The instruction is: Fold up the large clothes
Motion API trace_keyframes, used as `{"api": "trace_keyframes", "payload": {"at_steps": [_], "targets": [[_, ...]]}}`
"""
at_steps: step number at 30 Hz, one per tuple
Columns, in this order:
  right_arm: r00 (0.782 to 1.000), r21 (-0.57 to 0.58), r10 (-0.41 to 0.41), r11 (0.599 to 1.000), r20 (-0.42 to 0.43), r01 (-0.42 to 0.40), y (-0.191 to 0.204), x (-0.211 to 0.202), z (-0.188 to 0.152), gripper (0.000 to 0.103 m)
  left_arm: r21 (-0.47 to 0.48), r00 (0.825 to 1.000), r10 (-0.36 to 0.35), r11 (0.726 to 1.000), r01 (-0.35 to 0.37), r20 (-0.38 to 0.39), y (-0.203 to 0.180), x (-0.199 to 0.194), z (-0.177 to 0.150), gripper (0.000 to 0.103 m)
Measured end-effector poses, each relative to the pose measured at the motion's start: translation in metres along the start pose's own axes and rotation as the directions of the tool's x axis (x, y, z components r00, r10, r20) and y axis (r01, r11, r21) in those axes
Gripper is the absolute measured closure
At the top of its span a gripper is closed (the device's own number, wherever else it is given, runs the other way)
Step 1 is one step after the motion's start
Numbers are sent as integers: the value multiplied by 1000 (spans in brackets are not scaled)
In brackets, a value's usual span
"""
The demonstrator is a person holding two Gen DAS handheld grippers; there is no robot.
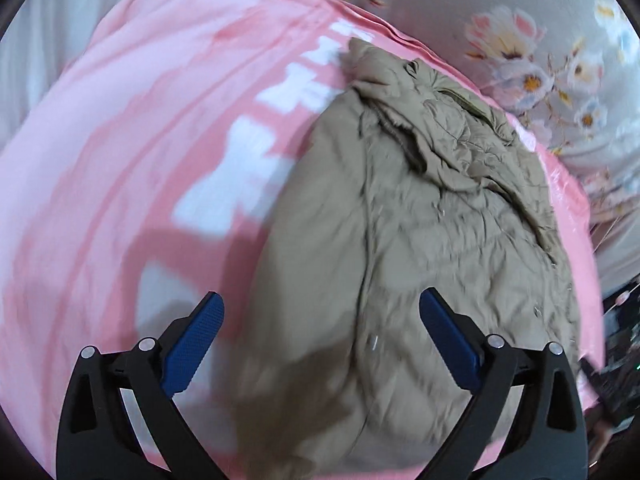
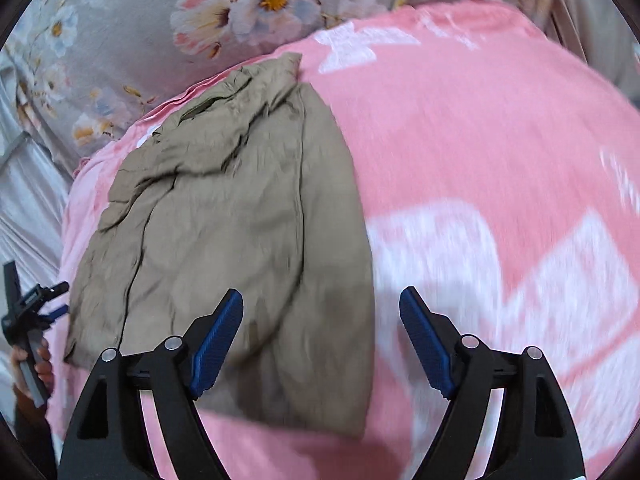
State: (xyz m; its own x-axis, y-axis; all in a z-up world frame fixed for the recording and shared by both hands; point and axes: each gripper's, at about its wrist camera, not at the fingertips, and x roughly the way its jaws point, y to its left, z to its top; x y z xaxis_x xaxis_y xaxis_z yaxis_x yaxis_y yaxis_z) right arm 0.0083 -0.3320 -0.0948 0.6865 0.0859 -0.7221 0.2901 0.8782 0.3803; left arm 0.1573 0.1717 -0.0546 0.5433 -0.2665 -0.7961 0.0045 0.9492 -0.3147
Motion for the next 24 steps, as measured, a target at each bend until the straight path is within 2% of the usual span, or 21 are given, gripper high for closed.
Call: {"api": "trace_keyframes", "payload": {"at_steps": [2,6,8,9,11,12,13,14,16,20,24], "targets": [[1000,25,29,999,-6,-29,-3,0,-16,24,-32,1000,-24,999,24,7,9,-4,-14,7],[995,114,78,990,63,-84,-8,5,-28,23,-143,997,-78,987,79,12,27,5,-32,9],[990,166,100,979,102,-116,-12,9,-25,23,-148,998,-59,987,64,35,27,2,-32,17],[989,189,100,975,113,-120,-13,11,-23,27,-152,998,-49,987,53,34,27,2,-31,22],[986,221,113,965,123,-139,-12,16,-17,49,-157,997,-72,985,75,25,27,1,-32,57],[985,239,132,958,110,-155,-12,20,-14,67,-165,997,-75,983,75,4,26,1,-33,64],[985,259,138,952,102,-161,-12,23,-13,77,-163,997,-79,984,78,2,26,-1,-34,75],[982,276,155,944,108,-179,-12,24,-14,84,-158,996,-85,984,85,2,25,-3,-35,89],[979,264,163,946,120,-189,-8,18,-13,94,-145,994,-106,984,107,14,23,-16,-38,98],[969,189,177,960,174,-209,6,-16,-19,98,-106,989,-131,985,138,72,18,-57,-45,102],[957,61,185,977,224,-203,20,-77,-43,99,-72,972,-183,978,195,148,29,-126,-62,103]]}}
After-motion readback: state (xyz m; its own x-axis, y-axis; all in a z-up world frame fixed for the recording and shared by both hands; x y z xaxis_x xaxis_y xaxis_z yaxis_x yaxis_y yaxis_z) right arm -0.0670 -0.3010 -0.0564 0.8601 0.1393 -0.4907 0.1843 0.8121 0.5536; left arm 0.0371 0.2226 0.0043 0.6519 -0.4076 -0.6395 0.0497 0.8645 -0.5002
